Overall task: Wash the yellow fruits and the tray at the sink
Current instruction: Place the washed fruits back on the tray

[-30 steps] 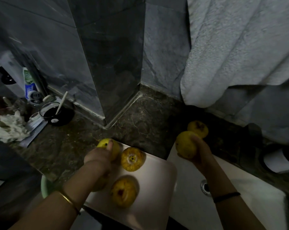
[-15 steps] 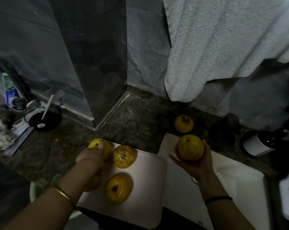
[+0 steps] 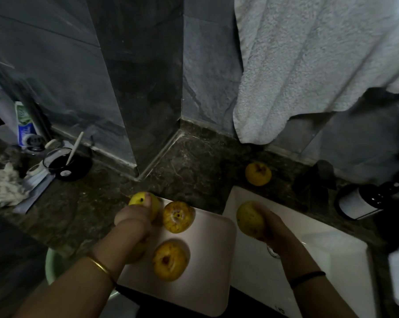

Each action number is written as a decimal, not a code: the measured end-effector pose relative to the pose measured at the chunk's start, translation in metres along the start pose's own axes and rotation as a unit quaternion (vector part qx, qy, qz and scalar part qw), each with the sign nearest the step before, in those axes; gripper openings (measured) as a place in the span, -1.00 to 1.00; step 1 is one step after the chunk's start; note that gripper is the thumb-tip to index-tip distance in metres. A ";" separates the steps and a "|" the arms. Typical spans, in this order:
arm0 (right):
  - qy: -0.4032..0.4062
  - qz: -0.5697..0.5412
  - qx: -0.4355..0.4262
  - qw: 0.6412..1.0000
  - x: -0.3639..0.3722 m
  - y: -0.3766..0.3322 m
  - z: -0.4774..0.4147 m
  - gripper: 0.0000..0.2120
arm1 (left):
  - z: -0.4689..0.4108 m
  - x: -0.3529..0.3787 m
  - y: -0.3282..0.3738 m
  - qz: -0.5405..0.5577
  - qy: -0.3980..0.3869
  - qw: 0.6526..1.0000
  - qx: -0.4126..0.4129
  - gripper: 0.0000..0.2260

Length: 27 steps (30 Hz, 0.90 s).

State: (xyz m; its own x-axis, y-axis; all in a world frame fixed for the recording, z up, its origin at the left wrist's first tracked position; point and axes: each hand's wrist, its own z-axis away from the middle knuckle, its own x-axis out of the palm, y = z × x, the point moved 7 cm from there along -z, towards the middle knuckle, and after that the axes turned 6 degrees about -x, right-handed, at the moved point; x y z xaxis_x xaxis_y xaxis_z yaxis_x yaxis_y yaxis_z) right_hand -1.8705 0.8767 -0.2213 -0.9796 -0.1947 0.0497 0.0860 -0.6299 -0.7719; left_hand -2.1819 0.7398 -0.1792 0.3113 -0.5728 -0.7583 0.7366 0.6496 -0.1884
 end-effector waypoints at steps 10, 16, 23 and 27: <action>0.099 0.185 -0.038 0.977 -0.009 -0.013 -0.003 -0.36 | -0.004 0.001 -0.003 0.018 -0.004 1.000 0.013 0.00; 0.158 0.562 -0.178 0.792 0.005 -0.034 0.012 -0.28 | 0.000 -0.002 -0.001 0.014 0.000 1.000 0.014 -0.01; 0.050 0.509 -0.323 0.796 0.049 -0.023 0.019 -0.20 | 0.002 -0.003 0.001 0.014 0.005 1.000 0.008 -0.01; -0.027 0.533 -0.351 0.769 0.078 -0.007 0.022 -0.05 | 0.003 -0.003 0.000 0.008 -0.003 1.000 0.006 0.01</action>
State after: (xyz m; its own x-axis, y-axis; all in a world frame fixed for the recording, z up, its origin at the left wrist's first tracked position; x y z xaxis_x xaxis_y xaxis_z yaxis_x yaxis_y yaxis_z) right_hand -1.9439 0.8493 -0.1979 -0.4094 -0.3618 -0.8375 0.6978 0.4672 -0.5429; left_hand -2.1806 0.7398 -0.1750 0.3272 -0.5653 -0.7573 0.7385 0.6529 -0.1683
